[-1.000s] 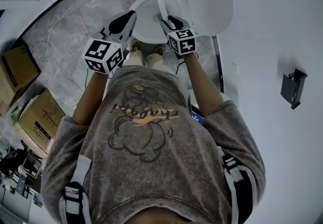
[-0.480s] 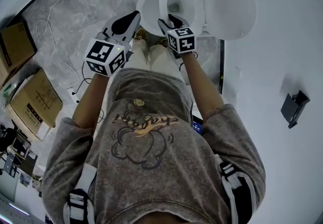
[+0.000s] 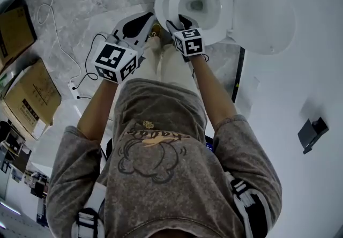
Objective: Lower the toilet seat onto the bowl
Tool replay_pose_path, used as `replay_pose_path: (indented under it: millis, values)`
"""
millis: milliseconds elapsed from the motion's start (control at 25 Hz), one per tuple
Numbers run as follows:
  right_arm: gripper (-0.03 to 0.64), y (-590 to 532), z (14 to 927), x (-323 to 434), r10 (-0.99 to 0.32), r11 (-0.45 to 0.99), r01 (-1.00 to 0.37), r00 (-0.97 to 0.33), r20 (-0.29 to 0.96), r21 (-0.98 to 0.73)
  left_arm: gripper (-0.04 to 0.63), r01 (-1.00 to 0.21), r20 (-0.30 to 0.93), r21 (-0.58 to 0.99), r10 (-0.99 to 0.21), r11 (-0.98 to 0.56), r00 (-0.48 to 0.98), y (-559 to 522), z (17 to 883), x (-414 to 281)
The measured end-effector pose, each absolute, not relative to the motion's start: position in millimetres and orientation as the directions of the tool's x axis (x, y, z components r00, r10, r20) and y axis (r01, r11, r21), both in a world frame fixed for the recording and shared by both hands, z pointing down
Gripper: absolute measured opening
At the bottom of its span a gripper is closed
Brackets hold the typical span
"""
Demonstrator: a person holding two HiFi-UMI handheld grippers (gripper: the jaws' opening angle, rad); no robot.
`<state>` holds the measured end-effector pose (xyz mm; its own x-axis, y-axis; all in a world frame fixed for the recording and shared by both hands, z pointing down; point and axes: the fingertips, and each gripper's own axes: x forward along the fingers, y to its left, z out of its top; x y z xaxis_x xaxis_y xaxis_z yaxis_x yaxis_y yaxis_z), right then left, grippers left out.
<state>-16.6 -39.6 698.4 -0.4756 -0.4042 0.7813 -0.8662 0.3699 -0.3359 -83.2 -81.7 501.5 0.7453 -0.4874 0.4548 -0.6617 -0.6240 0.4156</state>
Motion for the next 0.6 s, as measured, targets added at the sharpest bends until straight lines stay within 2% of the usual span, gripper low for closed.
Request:
replay_pose_path:
  millis: [360, 600]
  values:
    - [0.23, -38.1, 761.5, -48.8, -0.292, 0.431, -0.826, -0.509, 0.81, -0.364, 0.009, -0.666, 0.482, 0.433, -0.469, -0.607, 0.74, -83.2, 553.1, -96.8]
    - [0.233, -38.4, 804.6, -60.4, -0.283, 0.443, -0.838, -0.468, 0.837, -0.318, 0.009, -0.682, 0.497, 0.438, -0.474, -0.586, 0.727, -86.9, 583.6, -107.0]
